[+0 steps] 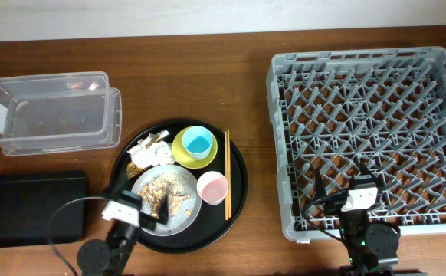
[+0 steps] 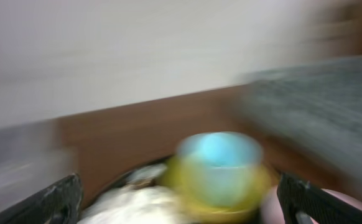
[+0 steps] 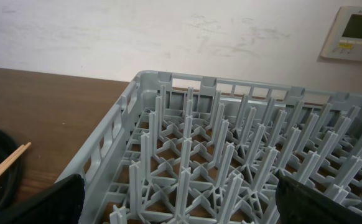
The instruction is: Sort waste into correct bins and load items into the dishwasher rack
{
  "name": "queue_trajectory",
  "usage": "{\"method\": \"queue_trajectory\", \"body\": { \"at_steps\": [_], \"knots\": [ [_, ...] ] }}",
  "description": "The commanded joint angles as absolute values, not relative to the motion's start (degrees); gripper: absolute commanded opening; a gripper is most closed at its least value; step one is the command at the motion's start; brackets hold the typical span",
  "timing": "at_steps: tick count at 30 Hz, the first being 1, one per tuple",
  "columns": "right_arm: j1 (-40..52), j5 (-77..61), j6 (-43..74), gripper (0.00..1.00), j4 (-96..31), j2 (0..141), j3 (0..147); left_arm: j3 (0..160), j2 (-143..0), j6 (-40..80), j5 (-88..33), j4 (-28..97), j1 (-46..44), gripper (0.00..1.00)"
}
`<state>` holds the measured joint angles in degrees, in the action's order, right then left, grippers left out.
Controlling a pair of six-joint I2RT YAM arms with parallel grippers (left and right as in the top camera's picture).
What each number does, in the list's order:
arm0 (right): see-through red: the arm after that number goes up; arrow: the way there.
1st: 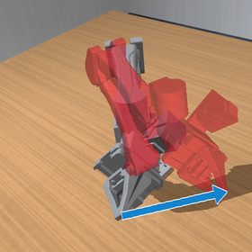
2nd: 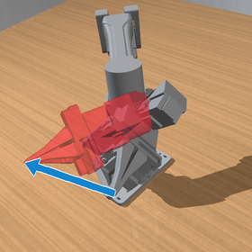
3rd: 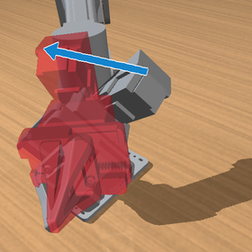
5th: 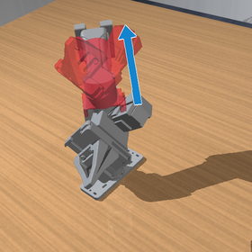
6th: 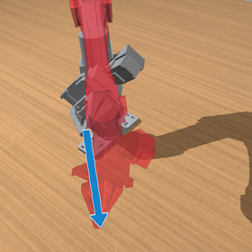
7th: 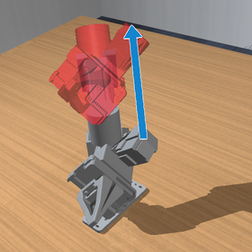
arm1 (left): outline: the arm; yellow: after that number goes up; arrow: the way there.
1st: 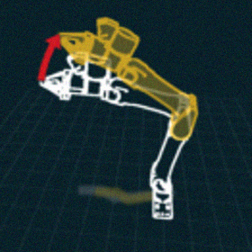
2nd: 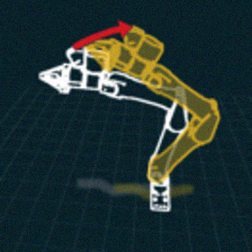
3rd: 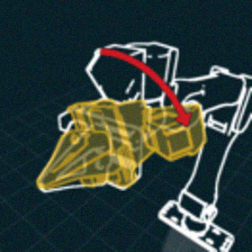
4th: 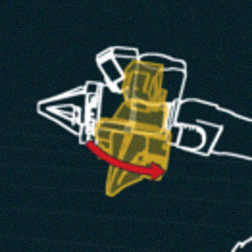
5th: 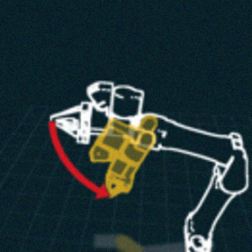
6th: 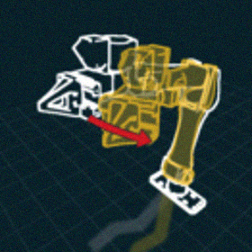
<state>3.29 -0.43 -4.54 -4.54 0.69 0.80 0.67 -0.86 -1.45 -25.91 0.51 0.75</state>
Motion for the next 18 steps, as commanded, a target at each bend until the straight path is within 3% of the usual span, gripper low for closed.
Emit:
{"method": "queue_trajectory", "body": {
  "at_steps": [1,5,10,18],
  "knots": [
    [2.87,0.08,-4.43,0.98,-4.62,0.21,0.32,0.54,-0.34,3.01,-68.99,-2.24,0.49,0.99],
    [2.87,0.08,-4.43,0.98,-4.62,0.21,0.32,0.58,-0.34,9.04,-68.69,-10.68,0.54,0.99],
    [2.87,0.08,-4.43,0.98,-4.62,0.21,0.32,3.03,-0.36,25.85,-61.49,-37.76,0.54,0.99],
    [2.87,0.08,-4.43,0.98,-4.62,0.21,0.32,20.49,-6.52,16.40,-53.23,-16.16,0.54,0.99]
  ]
}}
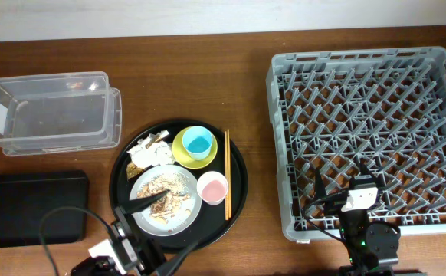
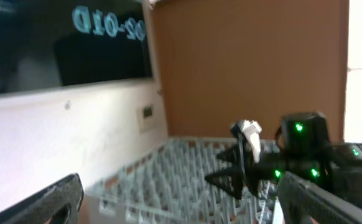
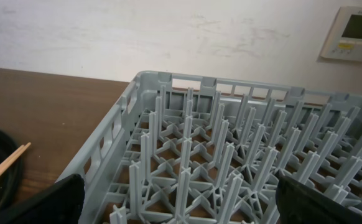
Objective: Sort waste into correct bins and load items into the dishwasher rack
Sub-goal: 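Move the left gripper over the tray toward the crumpled tissues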
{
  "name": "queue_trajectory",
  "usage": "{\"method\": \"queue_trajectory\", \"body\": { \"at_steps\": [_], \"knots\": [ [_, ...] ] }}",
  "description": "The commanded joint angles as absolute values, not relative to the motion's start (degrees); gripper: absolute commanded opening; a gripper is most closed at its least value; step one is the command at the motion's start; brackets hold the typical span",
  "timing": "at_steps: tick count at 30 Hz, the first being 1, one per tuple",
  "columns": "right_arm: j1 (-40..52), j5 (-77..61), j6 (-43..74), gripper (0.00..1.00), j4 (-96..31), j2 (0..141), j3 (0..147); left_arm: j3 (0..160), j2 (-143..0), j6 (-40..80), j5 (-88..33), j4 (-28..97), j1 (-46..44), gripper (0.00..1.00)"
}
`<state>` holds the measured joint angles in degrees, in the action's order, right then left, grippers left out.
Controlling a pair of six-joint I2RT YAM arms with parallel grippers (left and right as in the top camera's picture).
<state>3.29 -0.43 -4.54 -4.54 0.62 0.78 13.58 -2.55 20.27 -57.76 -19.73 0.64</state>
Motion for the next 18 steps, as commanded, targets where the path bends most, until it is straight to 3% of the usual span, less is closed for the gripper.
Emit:
{"method": "queue_trajectory", "body": {
  "at_steps": [1,5,9,12,18],
  "knots": [
    [2.87,0.08,-4.43,0.98,-4.62,0.21,0.32,22.70,-8.43,15.29,-53.06,-15.57,0.54,0.99],
    [2.87,0.08,-4.43,0.98,-4.62,0.21,0.32,35.64,-20.93,10.20,-53.08,-8.75,0.54,0.99],
    [2.87,0.08,-4.43,0.98,-4.62,0.21,0.32,53.60,-36.73,-1.69,-51.90,19.38,0.54,0.99],
    [2.87,0.08,-4.43,0.98,-4.62,0.21,0.32,64.47,-46.70,-4.16,-51.70,32.53,0.54,0.99],
    [2.87,0.08,-4.43,0.98,-4.62,0.21,0.32,70.17,-56.03,-4.19,-52.45,35.27,0.51,0.99]
  ]
}}
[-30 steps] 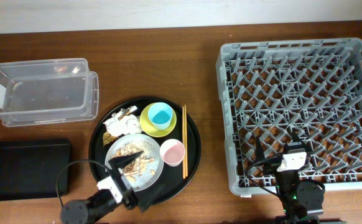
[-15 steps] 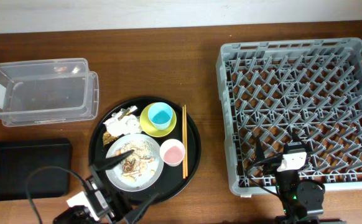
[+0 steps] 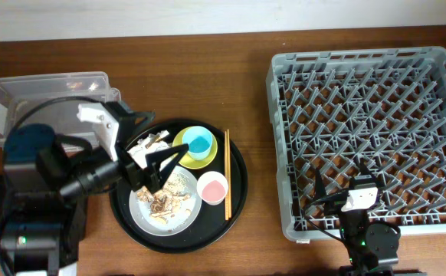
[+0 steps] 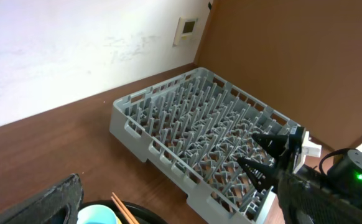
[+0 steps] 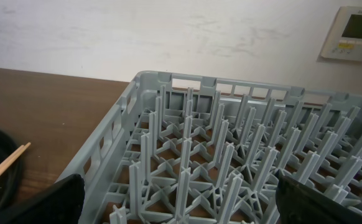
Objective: Sort waste into correct bins and load items into the dishwasher rack
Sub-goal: 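Move the left gripper over the tray toward the crumpled tissues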
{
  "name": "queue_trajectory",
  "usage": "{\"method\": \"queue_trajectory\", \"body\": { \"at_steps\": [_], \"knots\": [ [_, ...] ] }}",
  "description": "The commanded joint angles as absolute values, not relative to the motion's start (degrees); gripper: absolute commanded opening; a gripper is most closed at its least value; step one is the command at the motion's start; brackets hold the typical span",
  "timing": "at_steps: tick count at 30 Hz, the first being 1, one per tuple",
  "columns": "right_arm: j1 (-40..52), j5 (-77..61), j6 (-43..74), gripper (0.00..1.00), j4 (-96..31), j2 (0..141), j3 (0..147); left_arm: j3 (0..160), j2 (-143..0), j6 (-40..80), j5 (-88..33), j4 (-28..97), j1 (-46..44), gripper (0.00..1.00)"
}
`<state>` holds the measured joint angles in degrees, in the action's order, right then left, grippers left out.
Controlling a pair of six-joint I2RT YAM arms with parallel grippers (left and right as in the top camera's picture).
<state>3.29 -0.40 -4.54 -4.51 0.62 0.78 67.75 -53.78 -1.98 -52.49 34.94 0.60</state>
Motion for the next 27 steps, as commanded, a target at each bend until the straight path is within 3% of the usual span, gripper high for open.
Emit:
{"method": "queue_trajectory", "body": {
  "at_steps": [1,8,27],
  "knots": [
    [2.87,0.08,-4.43,0.98,-4.62,0.21,0.32,70.94,-57.14,-4.19,-49.34,37.08,0.32,0.99],
    [2.87,0.08,-4.43,0.99,-4.62,0.21,0.32,80.03,-67.79,-3.62,-6.76,59.11,-7.18,0.99],
    [2.87,0.08,-4.43,0.98,-4.62,0.21,0.32,79.92,-97.23,3.18,-4.19,61.36,-7.73,0.99]
  ]
}}
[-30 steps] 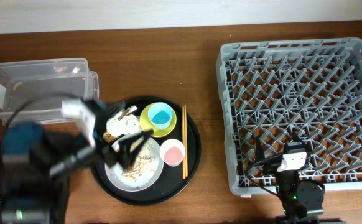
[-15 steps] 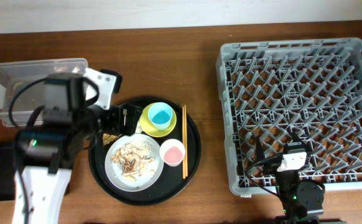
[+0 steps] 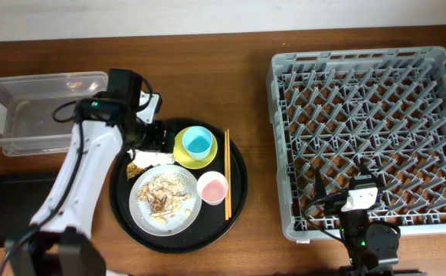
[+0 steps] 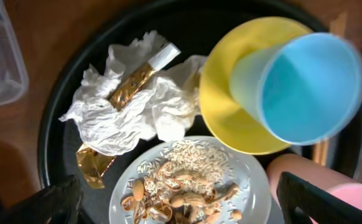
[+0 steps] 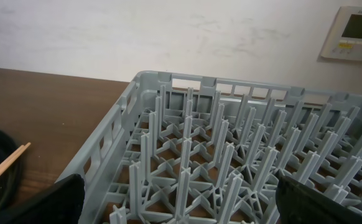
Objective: Sort waste into correct bins and load items into the dishwasher rack
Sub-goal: 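Move the left gripper over the tray toward the crumpled tissues, then grasp the white tissue and gold wrapper with the left gripper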
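Note:
A black round tray (image 3: pixel 234 195) holds a white plate of food scraps (image 3: pixel 165 201), a blue cup (image 3: pixel 198 142) on a yellow saucer, a pink cup (image 3: pixel 212 186), chopsticks (image 3: pixel 227 172) and a crumpled napkin with a gold wrapper (image 3: pixel 148 157). My left gripper (image 3: pixel 150 139) hangs open over the tray's upper left, pointing down. Below it in the left wrist view lie the napkin (image 4: pixel 128 112), the plate (image 4: pixel 187 180) and the blue cup (image 4: pixel 305 87); the left gripper (image 4: pixel 181 205) holds nothing. My right gripper (image 3: pixel 342 182) rests open at the near edge of the grey rack (image 3: pixel 368 130).
A clear plastic bin (image 3: pixel 47 115) stands left of the tray, and a black bin (image 3: pixel 16 211) lies in front of it. The rack (image 5: pixel 231 162) fills the right wrist view, with a chopstick tip (image 5: pixel 4 165) at its left.
My left arm stood raised over the tray's left side with its camera facing the rack. It now points straight down over the napkin at the tray's upper left. The right arm is unmoved.
My left gripper was first low at the table's front edge by the plate, then lower still with its camera turned toward the right arm. Then it was lifted high beside the tray, and now it hangs open above the napkin. Nothing on the tray has shifted.

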{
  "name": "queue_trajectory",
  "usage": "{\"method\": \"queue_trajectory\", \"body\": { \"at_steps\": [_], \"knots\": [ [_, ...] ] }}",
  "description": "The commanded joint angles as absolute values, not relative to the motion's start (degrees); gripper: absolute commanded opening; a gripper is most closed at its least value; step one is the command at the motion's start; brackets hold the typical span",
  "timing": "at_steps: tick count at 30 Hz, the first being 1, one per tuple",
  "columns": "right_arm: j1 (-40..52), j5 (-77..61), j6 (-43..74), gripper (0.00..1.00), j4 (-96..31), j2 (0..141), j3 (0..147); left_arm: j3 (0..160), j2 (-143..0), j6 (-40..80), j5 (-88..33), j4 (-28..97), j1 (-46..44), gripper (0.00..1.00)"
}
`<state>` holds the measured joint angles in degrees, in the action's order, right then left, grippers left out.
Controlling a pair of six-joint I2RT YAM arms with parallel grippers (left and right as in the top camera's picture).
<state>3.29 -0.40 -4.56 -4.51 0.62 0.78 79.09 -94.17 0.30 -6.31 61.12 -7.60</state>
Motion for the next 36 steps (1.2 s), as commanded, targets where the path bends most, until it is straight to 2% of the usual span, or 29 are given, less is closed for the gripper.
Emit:
{"method": "queue_trajectory", "body": {
  "at_steps": [1,3,4,9,11,15,18,22,25,28,29,30,32,36],
  "knots": [
    [2.87,0.08,-4.43,0.98,-4.62,0.21,0.32,79.90,-98.70,4.56,-2.20,61.30,-7.73,0.91],
    [2.87,0.08,-4.43,0.98,-4.62,0.21,0.32,79.88,-100.60,5.85,0.91,60.66,-7.70,0.67],
    [2.87,0.08,-4.43,0.98,-4.62,0.21,0.32,79.88,-101.12,6.52,1.65,60.45,-7.70,0.64],
    [2.87,0.08,-4.43,0.98,-4.62,0.21,0.32,79.88,-104.64,7.64,2.20,58.96,-7.70,0.64],
    [2.87,0.08,-4.43,0.98,-4.62,0.21,0.32,79.85,-106.26,8.19,2.17,58.96,-7.73,0.58],
    [2.87,0.08,-4.43,0.98,-4.62,0.21,0.32,79.85,-109.14,8.36,2.17,58.33,-7.73,0.56],
    [2.87,0.08,-4.43,0.98,-4.62,0.21,0.32,79.85,-110.69,8.36,2.09,58.11,-7.73,0.48],
    [2.87,0.08,-4.43,0.98,-4.62,0.21,0.32,79.85,-111.68,8.34,1.80,57.04,-7.73,0.47],
    [2.87,0.08,-4.43,0.98,-4.62,0.21,0.32,79.85,-112.73,8.36,1.72,56.36,-7.73,0.40],
    [2.87,0.08,-4.43,0.98,-4.62,0.21,0.32,79.85,-114.04,8.34,1.72,55.96,-7.73,0.38],
    [2.87,0.08,-4.43,0.98,-4.62,0.21,0.32,79.85,-114.24,8.34,1.72,55.86,-7.73,0.33],
    [2.87,0.08,-4.43,0.98,-4.62,0.21,0.32,79.85,-114.39,8.34,1.74,55.72,-7.73,0.18],
    [2.87,0.08,-4.43,0.98,-4.62,0.21,0.32,79.88,-114.28,8.34,1.72,55.83,-7.73,0.00],
    [2.87,0.08,-4.43,0.98,-4.62,0.21,0.32,80.38,-113.62,8.34,1.74,57.98,-7.73,0.01]
  ]
}}
